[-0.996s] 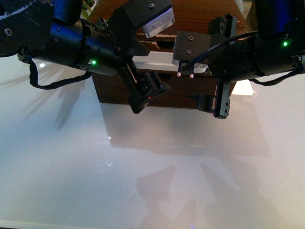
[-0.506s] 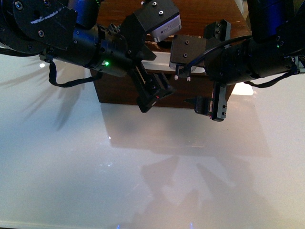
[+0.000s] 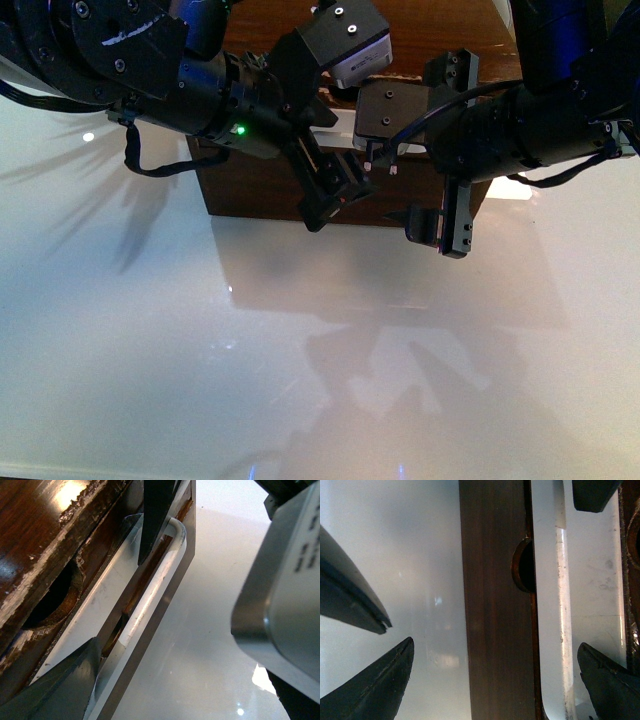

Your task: Open drawer

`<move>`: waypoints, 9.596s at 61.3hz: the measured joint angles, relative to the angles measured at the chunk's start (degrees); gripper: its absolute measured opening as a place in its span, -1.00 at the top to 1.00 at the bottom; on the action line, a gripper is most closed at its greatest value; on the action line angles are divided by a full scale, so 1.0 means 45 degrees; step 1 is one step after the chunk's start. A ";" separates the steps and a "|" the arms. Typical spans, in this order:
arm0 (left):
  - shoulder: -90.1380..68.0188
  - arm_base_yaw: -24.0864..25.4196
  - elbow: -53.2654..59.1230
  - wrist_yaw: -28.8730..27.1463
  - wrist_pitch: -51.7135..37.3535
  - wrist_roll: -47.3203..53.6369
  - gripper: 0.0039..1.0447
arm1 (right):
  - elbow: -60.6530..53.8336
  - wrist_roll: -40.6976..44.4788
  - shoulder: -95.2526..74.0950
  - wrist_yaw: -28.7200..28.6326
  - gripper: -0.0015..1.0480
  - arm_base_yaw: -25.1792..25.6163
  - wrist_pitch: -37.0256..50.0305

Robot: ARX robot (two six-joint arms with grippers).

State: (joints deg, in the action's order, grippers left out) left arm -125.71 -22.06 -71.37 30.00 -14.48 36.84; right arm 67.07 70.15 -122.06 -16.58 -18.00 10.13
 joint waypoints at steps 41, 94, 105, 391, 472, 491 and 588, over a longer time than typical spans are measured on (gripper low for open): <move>-0.0597 -0.0053 -0.1117 -0.0238 0.1588 0.2511 -0.84 | 0.0253 0.0335 -0.0243 -0.0039 -0.83 0.0010 -0.0311; -0.0763 -0.0437 -0.1802 -0.0559 0.2812 0.4911 -0.84 | 0.0427 0.0806 -0.0481 0.0010 -0.83 -0.0165 -0.0568; -0.0767 -0.0457 -0.1831 -0.0423 0.3181 0.5202 -0.84 | 0.0403 0.1010 -0.0491 -0.0039 -0.83 -0.0170 -0.0680; 1.5844 0.6285 1.3250 -0.5353 -0.6203 -0.8320 0.97 | -1.3799 -1.5446 2.0303 0.3711 0.96 0.3944 0.3356; 2.4713 0.4935 1.5698 -0.6669 0.0005 -0.8291 0.97 | -1.4683 -1.5455 2.7035 0.3696 0.96 0.3949 -0.2234; 2.6063 0.4935 1.5698 -0.6669 0.1404 -0.8291 0.97 | -1.4683 -1.5455 2.7044 0.3691 0.96 0.3949 -0.2234; 2.7855 0.4935 1.5698 -0.6669 0.3201 -0.8252 -0.84 | -1.4683 -1.5465 2.7054 0.3691 -0.83 0.3949 -0.2234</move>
State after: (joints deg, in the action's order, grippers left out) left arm -0.36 0.14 -0.73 -0.01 -0.08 -0.30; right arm 0.99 0.56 -0.32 0.03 -0.23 0.08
